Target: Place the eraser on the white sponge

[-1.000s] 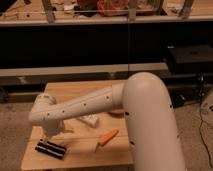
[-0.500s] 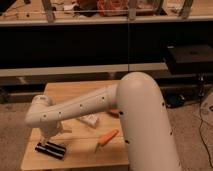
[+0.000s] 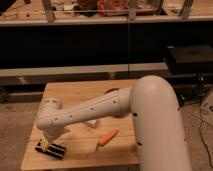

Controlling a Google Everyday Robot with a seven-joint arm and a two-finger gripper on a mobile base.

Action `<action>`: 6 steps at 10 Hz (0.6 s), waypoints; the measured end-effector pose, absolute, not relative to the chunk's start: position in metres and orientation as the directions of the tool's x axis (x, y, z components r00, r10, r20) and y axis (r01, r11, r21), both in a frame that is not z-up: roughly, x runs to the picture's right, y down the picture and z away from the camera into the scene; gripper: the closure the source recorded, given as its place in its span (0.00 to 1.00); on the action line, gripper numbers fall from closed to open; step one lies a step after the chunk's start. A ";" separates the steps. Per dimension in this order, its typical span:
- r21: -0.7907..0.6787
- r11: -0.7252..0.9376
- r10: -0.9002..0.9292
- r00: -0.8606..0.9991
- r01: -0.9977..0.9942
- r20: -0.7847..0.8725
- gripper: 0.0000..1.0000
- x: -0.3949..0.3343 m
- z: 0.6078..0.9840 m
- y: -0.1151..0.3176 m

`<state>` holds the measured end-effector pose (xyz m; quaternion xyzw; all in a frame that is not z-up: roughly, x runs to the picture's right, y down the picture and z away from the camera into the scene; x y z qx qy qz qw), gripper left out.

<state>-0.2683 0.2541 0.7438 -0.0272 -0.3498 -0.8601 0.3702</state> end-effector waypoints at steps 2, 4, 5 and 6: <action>0.618 -0.545 -0.566 -0.792 0.567 0.227 0.20 -0.274 0.745 0.267; 0.647 -0.596 -0.508 -0.848 0.475 0.155 0.20 -0.284 0.748 0.280; 0.652 -0.601 -0.498 -0.855 0.462 0.146 0.20 -0.285 0.749 0.283; 0.656 -0.607 -0.489 -0.861 0.450 0.139 0.20 -0.285 0.751 0.285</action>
